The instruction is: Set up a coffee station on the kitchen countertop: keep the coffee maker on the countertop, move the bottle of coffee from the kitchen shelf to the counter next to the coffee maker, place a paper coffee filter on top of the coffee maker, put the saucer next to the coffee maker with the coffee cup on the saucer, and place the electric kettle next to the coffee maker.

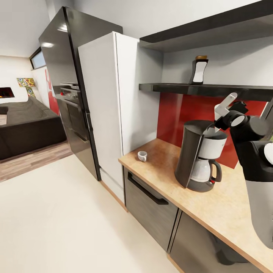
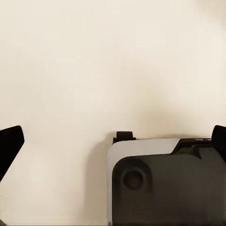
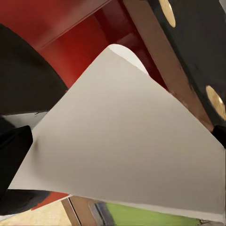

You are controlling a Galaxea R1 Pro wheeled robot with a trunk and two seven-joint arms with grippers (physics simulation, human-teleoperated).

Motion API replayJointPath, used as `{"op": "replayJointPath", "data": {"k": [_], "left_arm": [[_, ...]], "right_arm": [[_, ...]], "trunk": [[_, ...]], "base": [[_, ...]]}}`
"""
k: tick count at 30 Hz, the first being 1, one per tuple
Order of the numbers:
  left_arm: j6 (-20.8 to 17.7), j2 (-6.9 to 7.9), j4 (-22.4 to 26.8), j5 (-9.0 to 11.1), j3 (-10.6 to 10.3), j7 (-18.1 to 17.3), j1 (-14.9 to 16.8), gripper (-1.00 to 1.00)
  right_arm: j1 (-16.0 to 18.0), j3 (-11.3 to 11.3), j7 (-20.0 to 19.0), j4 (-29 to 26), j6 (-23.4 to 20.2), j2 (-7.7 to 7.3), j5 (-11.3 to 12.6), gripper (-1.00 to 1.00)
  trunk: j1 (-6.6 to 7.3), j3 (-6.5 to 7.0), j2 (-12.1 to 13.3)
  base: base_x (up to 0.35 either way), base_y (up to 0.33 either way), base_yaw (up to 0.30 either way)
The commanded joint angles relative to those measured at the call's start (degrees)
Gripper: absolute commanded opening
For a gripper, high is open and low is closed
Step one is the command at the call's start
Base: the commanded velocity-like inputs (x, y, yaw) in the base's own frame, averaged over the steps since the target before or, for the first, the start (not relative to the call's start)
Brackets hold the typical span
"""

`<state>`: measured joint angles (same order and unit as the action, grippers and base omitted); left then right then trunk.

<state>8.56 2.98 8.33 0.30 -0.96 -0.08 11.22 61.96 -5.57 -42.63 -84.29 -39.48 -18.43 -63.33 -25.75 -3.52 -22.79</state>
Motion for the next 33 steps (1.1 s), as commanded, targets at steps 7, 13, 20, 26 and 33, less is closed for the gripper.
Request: {"op": "replayJointPath", "data": {"k": [7,13,20,26,33], "left_arm": [[0.30,-0.90,-0.43,0.10,-0.11,-0.07,-1.20,1.00],[0.40,-1.54,-2.09,-0.33,-0.27,0.41,-1.49,1.00],[0.40,-1.57,-3.04,-0.17,-0.35,0.55,-1.55,1.00],[0.28,-1.50,-3.07,-0.33,-0.38,0.52,-1.55,1.00],[0.23,-1.48,-3.14,-0.39,-0.43,0.70,-1.55,1.00]], "right_arm": [[0.09,-0.14,-0.52,0.97,-0.16,2.12,-0.77,-1.00],[0.09,-0.14,-0.52,1.22,-0.16,3.81,-0.99,-1.00],[0.09,-0.14,-0.44,1.23,-0.17,3.84,-2.33,-1.00],[0.09,-0.11,-0.52,1.30,-0.08,3.84,-4.28,-1.00],[0.09,-0.08,-0.52,1.87,-0.07,3.85,-8.08,-1.00]], "trunk": [[-0.04,-0.13,-0.13],[-0.04,-0.13,-0.13],[-0.04,-0.13,-0.13],[-0.04,-0.13,-0.13],[-0.04,-0.13,-0.13]], "base": [[0.000,0.000,0.000],[0.000,0.000,0.000],[0.000,0.000,0.000],[0.000,0.000,0.000],[0.000,-0.008,0.000]]}}
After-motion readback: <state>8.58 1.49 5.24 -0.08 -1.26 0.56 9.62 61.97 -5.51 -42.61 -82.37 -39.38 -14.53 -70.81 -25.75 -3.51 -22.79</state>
